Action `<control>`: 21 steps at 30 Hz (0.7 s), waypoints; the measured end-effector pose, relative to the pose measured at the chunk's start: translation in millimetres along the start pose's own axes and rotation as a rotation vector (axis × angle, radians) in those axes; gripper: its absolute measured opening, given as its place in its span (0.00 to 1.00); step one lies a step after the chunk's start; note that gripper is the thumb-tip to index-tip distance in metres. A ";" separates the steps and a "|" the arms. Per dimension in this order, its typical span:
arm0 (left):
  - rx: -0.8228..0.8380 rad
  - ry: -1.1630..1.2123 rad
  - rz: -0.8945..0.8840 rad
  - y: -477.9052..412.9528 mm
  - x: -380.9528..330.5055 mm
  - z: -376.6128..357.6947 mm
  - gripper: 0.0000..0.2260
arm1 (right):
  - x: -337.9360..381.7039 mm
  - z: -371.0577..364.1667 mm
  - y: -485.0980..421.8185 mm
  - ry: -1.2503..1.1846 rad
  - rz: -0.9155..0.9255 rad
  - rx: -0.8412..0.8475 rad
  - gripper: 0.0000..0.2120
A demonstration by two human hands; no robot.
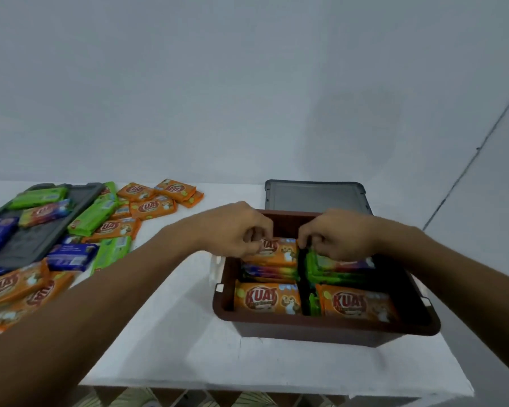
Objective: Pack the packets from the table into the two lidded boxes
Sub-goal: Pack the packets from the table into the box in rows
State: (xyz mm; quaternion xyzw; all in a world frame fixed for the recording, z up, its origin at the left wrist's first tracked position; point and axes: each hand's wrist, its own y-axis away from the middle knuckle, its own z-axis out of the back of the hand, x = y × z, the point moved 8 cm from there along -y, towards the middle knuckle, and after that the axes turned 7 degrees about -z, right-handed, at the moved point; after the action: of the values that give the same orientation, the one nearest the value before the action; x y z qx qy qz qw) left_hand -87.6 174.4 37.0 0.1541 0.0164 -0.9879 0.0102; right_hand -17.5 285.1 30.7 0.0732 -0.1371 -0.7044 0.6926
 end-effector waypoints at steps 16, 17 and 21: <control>-0.143 -0.272 0.700 175.8 274.3 -7.4 0.22 | 116.2 30.6 -251.4 -0.063 0.029 -0.188 0.17; -0.124 -0.268 0.725 178.1 286.2 -8.6 0.25 | 121.4 27.5 -269.2 -0.033 0.015 -0.160 0.21; -0.068 -0.273 0.735 173.8 310.2 -17.7 0.30 | 131.5 10.9 -320.4 0.035 -0.002 -0.066 0.30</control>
State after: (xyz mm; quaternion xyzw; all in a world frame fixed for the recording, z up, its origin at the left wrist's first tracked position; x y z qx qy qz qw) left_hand -373.2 -3.3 -79.5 0.0166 -0.0087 -0.9287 0.3702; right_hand -330.8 156.1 -41.8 0.0629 -0.1014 -0.7078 0.6962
